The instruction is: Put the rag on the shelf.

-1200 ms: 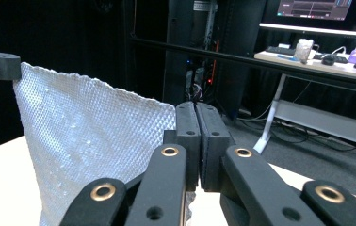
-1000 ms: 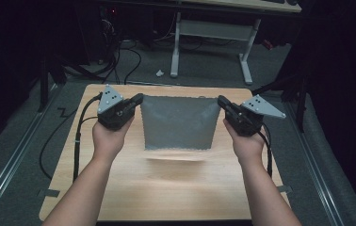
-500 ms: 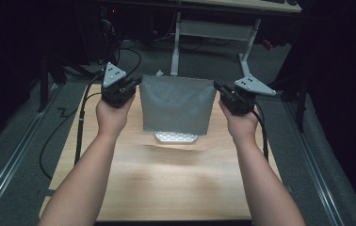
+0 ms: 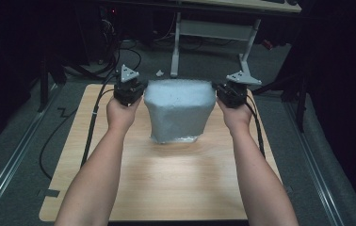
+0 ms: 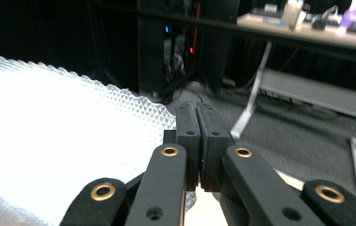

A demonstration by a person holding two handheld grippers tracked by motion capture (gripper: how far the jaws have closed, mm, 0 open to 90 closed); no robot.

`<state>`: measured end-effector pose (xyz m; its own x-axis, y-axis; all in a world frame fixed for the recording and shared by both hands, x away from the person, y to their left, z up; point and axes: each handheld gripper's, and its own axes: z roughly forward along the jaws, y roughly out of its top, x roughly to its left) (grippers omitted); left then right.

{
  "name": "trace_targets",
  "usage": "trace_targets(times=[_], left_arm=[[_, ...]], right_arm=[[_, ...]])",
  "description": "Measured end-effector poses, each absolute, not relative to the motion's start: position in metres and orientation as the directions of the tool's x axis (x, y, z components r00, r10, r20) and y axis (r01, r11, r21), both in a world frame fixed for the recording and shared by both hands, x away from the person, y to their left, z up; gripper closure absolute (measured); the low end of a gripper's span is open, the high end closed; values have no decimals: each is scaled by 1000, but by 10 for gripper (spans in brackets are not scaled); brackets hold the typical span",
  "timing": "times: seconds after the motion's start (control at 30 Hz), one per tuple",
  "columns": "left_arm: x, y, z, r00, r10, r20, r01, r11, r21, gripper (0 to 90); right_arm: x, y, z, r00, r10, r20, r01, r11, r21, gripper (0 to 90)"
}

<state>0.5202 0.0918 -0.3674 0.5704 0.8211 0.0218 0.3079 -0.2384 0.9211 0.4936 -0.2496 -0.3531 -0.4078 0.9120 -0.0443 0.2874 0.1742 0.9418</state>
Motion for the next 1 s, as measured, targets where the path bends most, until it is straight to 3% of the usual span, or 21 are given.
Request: trace_targets(times=[0.23,1.0], left_arm=[[524,91,-397,599,801,-15,387,-273,881,894],[502,87,-452,672,734,-94,442,-296,847,894]], right_arm=[[499,-250,-371,-419,907,-37,333,191,923,897],[489,-251,-432,-473,880,51,410,169,896,896]])
